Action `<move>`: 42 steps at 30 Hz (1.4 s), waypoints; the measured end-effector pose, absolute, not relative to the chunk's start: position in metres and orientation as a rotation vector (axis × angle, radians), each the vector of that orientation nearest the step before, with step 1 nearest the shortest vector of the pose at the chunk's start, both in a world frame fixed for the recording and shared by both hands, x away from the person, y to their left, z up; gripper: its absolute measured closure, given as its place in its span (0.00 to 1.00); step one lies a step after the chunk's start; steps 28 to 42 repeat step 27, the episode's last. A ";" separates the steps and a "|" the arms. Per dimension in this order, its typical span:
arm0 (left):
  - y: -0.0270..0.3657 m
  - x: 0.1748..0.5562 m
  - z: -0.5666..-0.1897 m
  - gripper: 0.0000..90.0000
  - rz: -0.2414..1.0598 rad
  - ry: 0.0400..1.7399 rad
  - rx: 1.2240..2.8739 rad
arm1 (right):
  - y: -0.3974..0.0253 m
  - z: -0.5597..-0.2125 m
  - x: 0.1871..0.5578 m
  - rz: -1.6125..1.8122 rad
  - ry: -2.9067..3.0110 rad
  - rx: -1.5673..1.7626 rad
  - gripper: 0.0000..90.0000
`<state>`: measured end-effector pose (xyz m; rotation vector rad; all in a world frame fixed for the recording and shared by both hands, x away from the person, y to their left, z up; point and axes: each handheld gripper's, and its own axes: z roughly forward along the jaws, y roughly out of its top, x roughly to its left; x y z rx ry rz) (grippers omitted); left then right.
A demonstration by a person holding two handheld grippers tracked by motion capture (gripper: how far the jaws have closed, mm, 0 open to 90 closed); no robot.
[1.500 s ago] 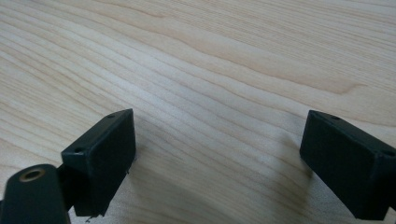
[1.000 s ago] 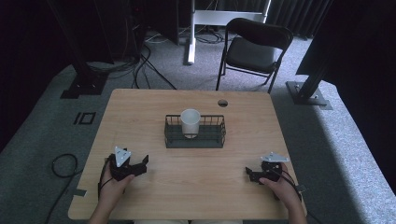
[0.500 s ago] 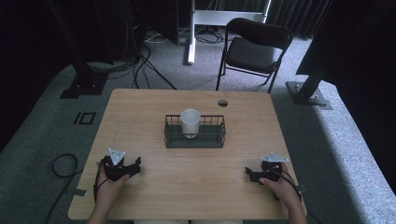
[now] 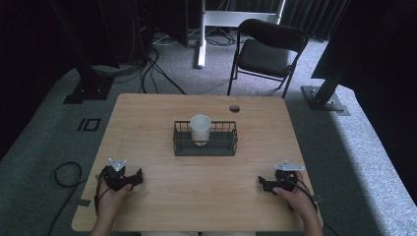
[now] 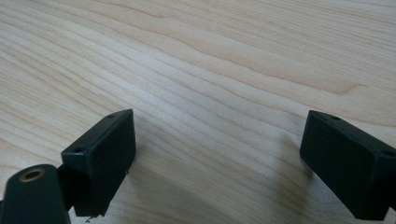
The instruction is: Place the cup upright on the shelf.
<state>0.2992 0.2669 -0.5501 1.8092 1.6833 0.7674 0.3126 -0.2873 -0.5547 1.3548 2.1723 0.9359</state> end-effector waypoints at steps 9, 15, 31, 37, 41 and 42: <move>0.272 0.302 -0.552 0.05 0.714 1.754 1.786 | -0.287 -0.555 0.313 0.935 2.173 1.356 0.11; 0.272 0.302 -0.552 0.04 0.715 1.757 1.786 | -0.287 -0.555 0.313 0.935 2.172 1.356 0.11; 0.272 0.303 -0.552 0.03 0.743 1.837 1.723 | -0.287 -0.555 0.313 0.935 2.173 1.356 0.11; 0.272 0.303 -0.552 0.03 0.743 1.837 1.723 | -0.287 -0.555 0.313 0.935 2.173 1.356 0.11; 0.272 0.303 -0.552 0.03 0.743 1.837 1.723 | -0.287 -0.555 0.313 0.935 2.173 1.356 0.11; 0.272 0.303 -0.552 0.03 0.743 1.837 1.723 | -0.287 -0.555 0.313 0.935 2.173 1.356 0.11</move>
